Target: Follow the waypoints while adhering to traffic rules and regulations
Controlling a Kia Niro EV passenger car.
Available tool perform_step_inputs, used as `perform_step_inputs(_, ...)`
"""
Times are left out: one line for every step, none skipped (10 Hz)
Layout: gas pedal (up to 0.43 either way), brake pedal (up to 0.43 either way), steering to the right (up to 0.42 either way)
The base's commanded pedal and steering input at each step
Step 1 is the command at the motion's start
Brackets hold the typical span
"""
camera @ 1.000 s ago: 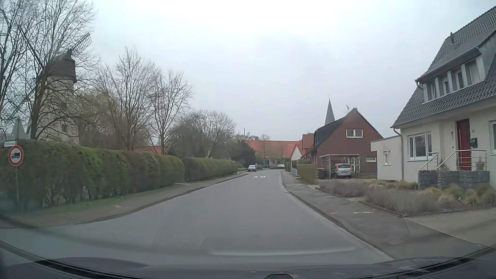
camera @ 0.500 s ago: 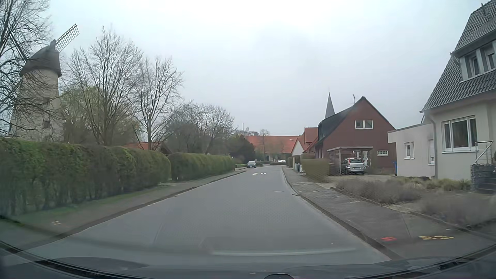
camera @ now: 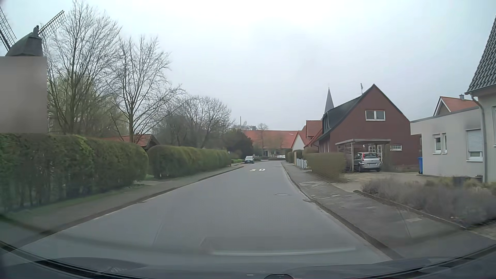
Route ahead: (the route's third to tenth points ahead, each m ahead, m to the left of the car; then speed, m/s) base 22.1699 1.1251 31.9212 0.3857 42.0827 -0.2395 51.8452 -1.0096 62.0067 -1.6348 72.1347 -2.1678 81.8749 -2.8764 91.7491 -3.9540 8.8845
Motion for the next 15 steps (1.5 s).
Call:
perform_step_inputs(0.209,0.000,0.008)
perform_step_inputs(0.209,0.000,0.008)
perform_step_inputs(0.209,0.000,0.008)
perform_step_inputs(0.209,0.000,0.008)
perform_step_inputs(0.209,0.000,0.008)
perform_step_inputs(0.209,0.000,0.008)
perform_step_inputs(0.197,0.000,0.008)
perform_step_inputs(0.197,0.000,0.008)
perform_step_inputs(0.197,0.000,0.008)
perform_step_inputs(0.197,0.000,0.008)
perform_step_inputs(0.197,0.000,0.009)
perform_step_inputs(0.197,0.000,0.010)
perform_step_inputs(0.197,0.000,0.011)
perform_step_inputs(0.197,0.000,0.011)
perform_step_inputs(0.189,0.000,0.011)
